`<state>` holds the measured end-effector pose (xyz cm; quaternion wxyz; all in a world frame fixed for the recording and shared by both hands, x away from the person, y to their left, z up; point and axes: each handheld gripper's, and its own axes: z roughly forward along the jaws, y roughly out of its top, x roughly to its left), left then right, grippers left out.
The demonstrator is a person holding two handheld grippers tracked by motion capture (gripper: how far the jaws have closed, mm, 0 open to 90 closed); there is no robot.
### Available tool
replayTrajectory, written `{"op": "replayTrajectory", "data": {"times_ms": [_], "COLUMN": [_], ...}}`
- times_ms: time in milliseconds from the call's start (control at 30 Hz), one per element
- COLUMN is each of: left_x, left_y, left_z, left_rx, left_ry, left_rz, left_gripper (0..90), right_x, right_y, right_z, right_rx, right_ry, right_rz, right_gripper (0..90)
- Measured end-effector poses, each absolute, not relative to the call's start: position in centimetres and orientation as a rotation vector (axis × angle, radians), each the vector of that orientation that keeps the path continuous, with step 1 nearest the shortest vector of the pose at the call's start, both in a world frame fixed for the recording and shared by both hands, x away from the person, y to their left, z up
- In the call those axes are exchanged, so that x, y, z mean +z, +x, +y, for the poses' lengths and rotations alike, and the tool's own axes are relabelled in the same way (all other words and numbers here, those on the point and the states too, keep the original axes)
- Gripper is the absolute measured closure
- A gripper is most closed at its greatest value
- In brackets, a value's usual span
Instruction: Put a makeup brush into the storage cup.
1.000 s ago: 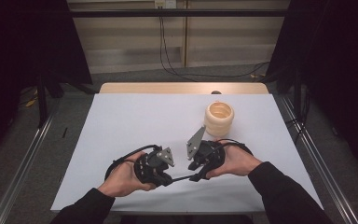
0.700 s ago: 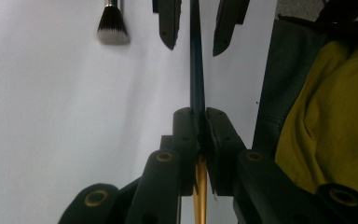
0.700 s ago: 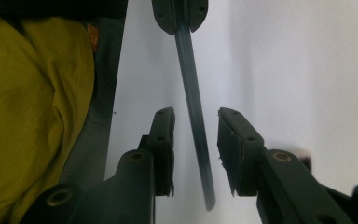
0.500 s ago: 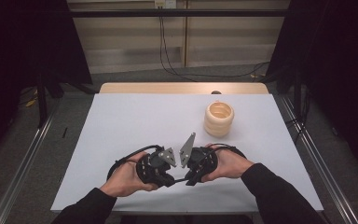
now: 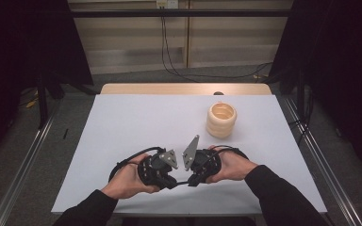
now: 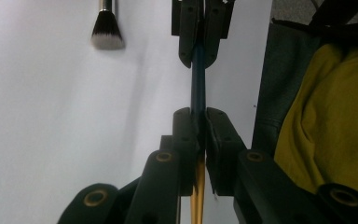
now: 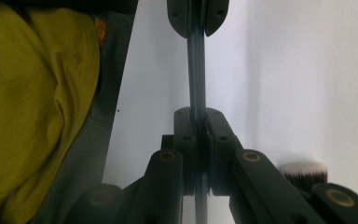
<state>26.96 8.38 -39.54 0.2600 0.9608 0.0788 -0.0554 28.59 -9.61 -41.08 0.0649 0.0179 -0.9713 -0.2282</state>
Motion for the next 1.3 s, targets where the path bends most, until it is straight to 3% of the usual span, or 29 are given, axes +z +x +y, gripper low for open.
{"op": "replayTrajectory", "data": {"times_ms": [300, 500, 1000, 1167, 1300], "left_x": [-39.8, -39.7, -40.2, -40.0, -39.8], "left_y": [27.1, 27.1, 27.3, 27.4, 27.5], "left_z": [8.4, 8.6, 9.7, 10.6, 11.7], "left_rx": [-0.156, -0.144, -0.043, -0.060, -0.031], "left_ry": [2.584, 2.578, 2.497, 2.414, 2.352], "left_rz": [0.245, 0.256, 0.379, 0.383, 0.395], "left_gripper": [81.2, 70.5, 14.2, 5.1, 4.9], "right_x": [-41.0, -40.9, -40.7, -41.0, -41.0], "right_y": [28.6, 28.5, 28.6, 28.7, 28.6], "right_z": [-9.7, -9.9, -10.2, -10.6, -11.1], "right_rx": [-0.687, -0.674, -0.682, -0.679, -0.680], "right_ry": [0.057, 0.027, 0.001, -0.041, -0.085], "right_rz": [-2.935, -2.938, -2.935, -2.937, -2.935], "right_gripper": [84.9, 84.9, 84.9, 84.9, 84.9]}}
